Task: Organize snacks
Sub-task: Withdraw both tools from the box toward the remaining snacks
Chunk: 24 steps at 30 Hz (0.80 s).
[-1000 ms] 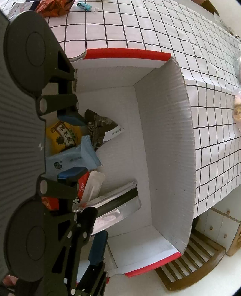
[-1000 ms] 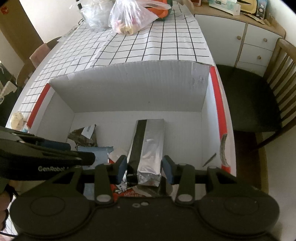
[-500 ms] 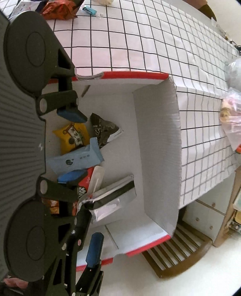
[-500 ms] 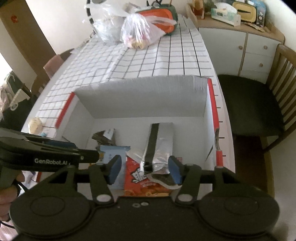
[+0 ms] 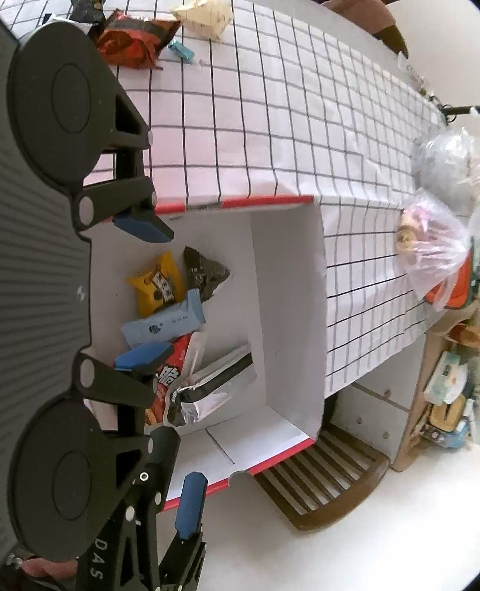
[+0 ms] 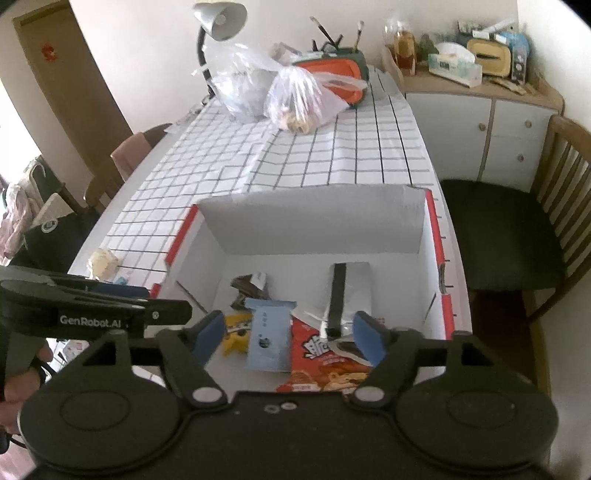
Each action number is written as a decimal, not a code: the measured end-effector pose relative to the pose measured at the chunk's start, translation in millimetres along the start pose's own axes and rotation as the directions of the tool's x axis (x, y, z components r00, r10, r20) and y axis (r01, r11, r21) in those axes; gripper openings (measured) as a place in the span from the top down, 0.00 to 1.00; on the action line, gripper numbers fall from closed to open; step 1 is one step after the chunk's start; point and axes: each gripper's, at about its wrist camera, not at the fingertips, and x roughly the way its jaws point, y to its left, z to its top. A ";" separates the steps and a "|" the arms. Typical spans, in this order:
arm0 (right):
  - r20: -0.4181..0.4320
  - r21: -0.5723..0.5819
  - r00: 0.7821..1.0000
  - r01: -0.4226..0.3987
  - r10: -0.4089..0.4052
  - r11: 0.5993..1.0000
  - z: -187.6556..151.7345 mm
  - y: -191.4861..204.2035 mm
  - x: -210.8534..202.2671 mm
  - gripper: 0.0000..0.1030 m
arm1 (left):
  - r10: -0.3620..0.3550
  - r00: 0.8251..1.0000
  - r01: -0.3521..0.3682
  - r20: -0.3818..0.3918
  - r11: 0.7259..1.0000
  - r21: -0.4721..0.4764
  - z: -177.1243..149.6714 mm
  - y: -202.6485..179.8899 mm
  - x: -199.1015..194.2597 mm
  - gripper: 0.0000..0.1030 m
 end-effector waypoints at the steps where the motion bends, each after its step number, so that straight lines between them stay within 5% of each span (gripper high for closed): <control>1: 0.009 -0.008 1.000 0.004 -0.004 1.000 -1.7 4.7 -3.2 0.21 | 0.003 1.000 -0.003 0.010 1.000 0.001 -2.2 2.7 -4.5 0.43; 12: 0.047 -0.050 0.998 -0.028 0.031 0.998 -17.6 59.6 -16.5 0.12 | 0.040 0.989 -0.040 0.142 0.999 -0.001 -38.5 47.0 -60.3 0.35; 24: 0.042 -0.051 0.996 -0.076 0.079 0.996 -27.7 125.5 -1.8 0.05 | 0.062 0.979 -0.063 0.195 0.998 0.001 -69.5 115.0 -98.8 0.30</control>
